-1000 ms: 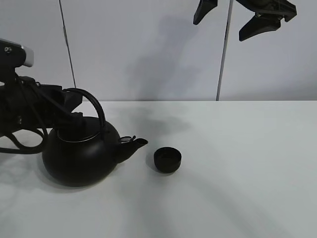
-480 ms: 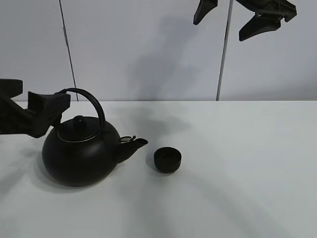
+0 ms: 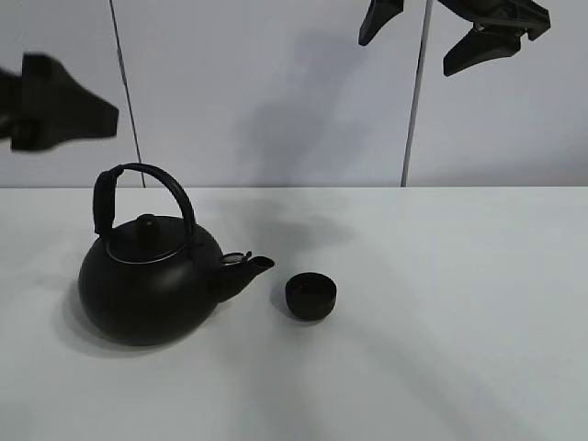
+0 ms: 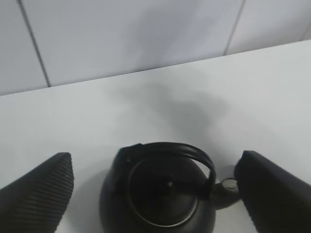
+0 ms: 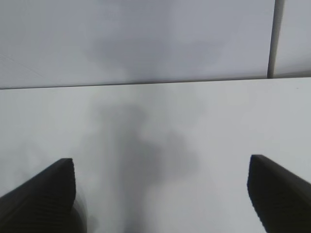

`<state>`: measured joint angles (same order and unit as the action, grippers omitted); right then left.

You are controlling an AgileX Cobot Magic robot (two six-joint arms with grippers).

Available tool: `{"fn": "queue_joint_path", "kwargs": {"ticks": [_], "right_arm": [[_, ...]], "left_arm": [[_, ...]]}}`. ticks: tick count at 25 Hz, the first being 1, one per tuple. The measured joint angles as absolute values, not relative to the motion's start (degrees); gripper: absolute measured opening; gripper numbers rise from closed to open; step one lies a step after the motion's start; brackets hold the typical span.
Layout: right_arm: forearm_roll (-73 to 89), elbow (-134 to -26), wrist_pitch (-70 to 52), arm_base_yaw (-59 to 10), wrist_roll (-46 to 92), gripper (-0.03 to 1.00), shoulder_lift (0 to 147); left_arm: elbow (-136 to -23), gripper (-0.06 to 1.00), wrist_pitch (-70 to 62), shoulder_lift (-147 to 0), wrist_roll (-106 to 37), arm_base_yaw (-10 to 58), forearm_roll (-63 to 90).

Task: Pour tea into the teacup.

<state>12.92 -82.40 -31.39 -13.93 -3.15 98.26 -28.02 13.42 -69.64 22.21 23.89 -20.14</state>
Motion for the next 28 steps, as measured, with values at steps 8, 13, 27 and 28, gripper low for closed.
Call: {"fn": "queue_joint_path", "kwargs": {"ticks": [8,13,27,28], "right_arm": [[12.9,-82.4,-31.4,-13.9,-3.2,0.66,98.3],[13.1,-82.4,-31.4,-13.9,-3.2,0.66,98.3],[17.1,-82.4,-39.7,-13.9,-3.2,0.66,98.3],[18.4,-82.4,-43.2,-13.9,-3.2,0.66,98.3]], "left_arm": [[-55.5,0.65,-25.9,-71.6,28.0,32.6,-20.0],[-66.5,0.65,-39.0,-79.2,10.7,33.2,0.8],[-81.4,0.65,-53.9,-92.1,7.0,27.4,14.5],[-81.4,0.65,-54.0,-92.5,6.9,27.3,14.6]]}}
